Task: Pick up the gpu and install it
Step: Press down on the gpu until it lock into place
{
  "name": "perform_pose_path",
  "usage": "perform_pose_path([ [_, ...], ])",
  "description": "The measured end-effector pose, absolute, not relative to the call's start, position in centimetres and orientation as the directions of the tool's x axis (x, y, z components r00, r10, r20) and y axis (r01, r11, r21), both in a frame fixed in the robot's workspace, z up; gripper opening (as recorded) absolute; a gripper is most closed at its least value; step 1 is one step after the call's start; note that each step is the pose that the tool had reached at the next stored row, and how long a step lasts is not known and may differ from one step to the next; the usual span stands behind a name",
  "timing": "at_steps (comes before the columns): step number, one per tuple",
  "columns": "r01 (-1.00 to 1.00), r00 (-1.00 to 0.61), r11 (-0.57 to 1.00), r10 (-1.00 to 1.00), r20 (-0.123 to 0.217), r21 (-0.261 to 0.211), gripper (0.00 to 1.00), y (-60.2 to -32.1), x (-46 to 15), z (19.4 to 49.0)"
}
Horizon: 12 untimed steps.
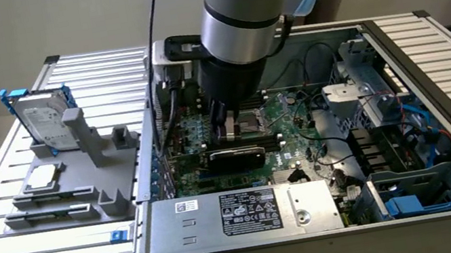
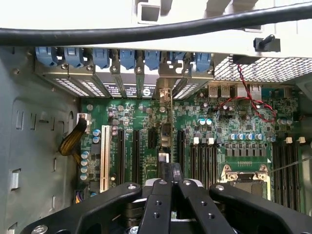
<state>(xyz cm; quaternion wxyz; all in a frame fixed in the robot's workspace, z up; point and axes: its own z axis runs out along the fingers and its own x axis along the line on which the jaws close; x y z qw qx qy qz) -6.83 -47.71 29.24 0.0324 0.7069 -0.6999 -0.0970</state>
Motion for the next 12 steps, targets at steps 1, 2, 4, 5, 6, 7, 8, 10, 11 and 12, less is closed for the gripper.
perform_pose_path([
  [1, -0.984, 0.002, -0.018, -0.996, -0.092, 0.180, 0.11, -47.6, -6.9, 29.1],
  [2, -0.984, 0.002, -0.018, -0.996, -0.092, 0.176, 0.11, -47.5, -7.0, 29.0],
  [4, -0.986, 0.003, -0.018, -0.996, -0.092, 0.168, 0.11, -47.2, -7.3, 28.7],
  [5, -0.986, 0.003, -0.018, -0.996, -0.091, 0.164, 0.11, -47.0, -7.5, 28.5],
  [6, -0.987, 0.004, -0.018, -0.996, -0.091, 0.160, 0.11, -46.9, -7.6, 28.4],
  [7, -0.987, 0.004, -0.018, -0.996, -0.091, 0.158, 0.11, -46.9, -7.8, 28.3],
  [8, -0.988, 0.004, -0.018, -0.996, -0.090, 0.156, 0.11, -46.9, -7.9, 28.2],
  [10, -0.988, 0.004, -0.018, -0.996, -0.090, 0.155, 0.11, -46.9, -8.0, 28.0],
  [11, -0.988, 0.005, -0.019, -0.996, -0.089, 0.155, 0.11, -46.9, -8.0, 27.9],
  [12, -0.988, 0.005, -0.019, -0.996, -0.088, 0.155, 0.11, -46.9, -8.0, 27.9],
])
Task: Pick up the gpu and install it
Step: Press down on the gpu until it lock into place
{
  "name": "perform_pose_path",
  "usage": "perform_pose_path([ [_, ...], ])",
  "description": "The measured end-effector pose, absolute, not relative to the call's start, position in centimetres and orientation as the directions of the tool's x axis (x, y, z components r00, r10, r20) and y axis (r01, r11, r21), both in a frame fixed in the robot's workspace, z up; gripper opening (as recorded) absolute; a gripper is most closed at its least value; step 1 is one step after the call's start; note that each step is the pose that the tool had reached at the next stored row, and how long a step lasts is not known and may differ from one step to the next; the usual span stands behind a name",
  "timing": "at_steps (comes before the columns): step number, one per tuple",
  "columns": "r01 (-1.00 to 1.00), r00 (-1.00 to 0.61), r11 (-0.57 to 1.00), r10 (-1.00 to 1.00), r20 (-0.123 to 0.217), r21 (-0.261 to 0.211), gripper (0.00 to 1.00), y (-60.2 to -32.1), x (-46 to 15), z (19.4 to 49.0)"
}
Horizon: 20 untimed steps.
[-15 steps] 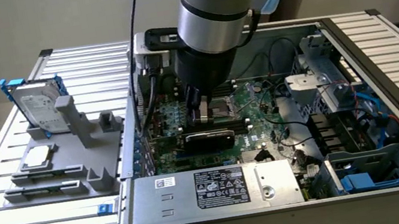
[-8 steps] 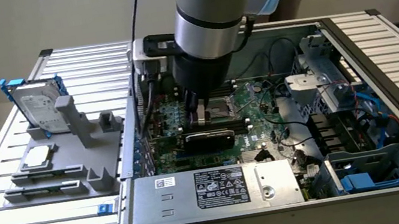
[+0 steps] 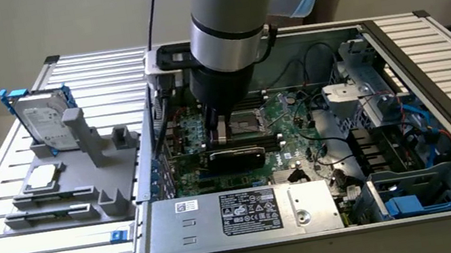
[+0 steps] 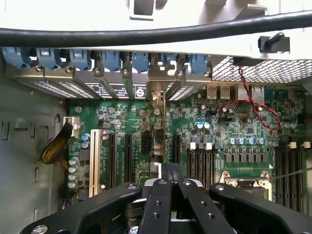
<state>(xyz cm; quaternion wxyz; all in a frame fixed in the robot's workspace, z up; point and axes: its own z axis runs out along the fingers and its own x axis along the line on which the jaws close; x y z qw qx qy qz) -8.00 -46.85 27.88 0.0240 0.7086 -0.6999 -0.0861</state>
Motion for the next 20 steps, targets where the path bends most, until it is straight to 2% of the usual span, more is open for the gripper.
perform_pose_path([
  [20, -0.988, 0.017, -0.027, -0.997, -0.071, 0.154, 0.11, -46.64, -8.01, 27.25],
])
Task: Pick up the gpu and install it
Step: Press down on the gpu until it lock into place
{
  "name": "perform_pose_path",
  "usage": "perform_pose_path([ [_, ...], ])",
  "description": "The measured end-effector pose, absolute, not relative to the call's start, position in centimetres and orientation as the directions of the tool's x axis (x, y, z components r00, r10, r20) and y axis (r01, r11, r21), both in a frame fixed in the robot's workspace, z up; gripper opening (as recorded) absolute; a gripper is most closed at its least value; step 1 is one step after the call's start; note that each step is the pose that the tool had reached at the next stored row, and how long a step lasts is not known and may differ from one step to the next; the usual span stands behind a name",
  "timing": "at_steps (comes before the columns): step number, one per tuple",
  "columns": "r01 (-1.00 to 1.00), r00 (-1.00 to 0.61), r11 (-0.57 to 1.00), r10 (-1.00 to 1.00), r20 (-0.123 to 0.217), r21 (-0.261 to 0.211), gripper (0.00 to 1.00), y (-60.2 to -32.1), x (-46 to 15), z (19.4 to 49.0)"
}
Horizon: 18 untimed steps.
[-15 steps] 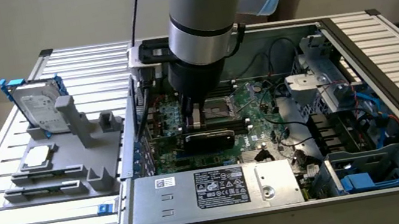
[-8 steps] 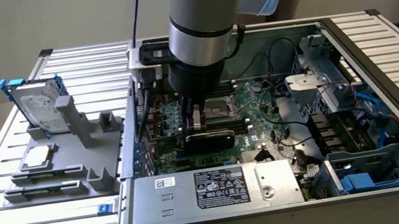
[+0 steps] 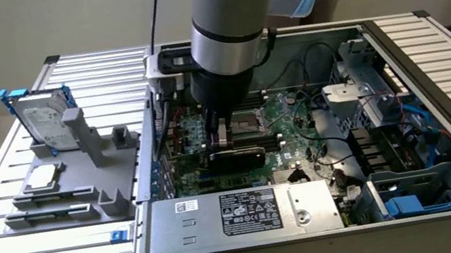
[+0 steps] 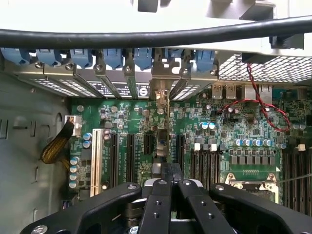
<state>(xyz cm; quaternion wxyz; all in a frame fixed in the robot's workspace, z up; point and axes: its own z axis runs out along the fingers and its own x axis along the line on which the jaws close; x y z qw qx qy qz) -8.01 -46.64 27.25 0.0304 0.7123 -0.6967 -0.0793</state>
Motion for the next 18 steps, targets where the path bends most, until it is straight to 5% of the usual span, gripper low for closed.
perform_pose_path([
  [18, -0.988, 0.021, -0.031, -0.997, -0.070, 0.150, 0.11, -46.40, -7.98, 26.94],
])
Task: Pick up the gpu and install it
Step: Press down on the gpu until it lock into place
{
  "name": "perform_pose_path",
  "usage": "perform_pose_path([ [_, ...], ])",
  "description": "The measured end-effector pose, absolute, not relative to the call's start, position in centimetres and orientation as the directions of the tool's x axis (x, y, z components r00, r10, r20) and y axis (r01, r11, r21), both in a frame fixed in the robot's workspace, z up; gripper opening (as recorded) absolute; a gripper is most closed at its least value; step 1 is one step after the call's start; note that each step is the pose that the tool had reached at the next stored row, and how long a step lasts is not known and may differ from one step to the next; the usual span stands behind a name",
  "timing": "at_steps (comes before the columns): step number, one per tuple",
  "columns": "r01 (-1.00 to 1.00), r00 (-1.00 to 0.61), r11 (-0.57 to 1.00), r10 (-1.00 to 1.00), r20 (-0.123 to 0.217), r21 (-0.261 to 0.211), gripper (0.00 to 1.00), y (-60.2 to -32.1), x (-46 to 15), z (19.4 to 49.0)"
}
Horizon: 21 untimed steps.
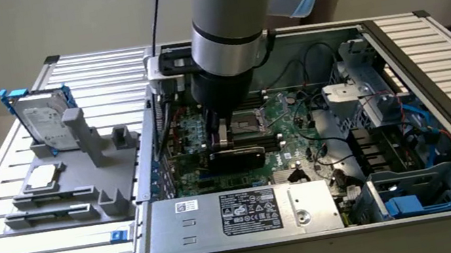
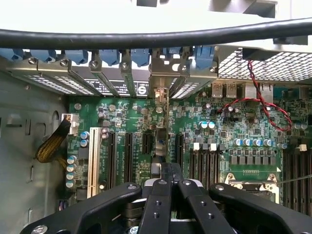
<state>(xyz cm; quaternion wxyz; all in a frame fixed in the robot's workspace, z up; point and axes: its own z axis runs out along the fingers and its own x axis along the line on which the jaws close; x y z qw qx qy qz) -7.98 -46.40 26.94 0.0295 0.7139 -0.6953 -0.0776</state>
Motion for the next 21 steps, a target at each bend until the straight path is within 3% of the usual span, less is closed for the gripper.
perform_pose_path([
  [21, -0.986, 0.022, -0.033, -0.997, -0.070, 0.163, 0.11, -46.4, -11.0, 28.1],
])
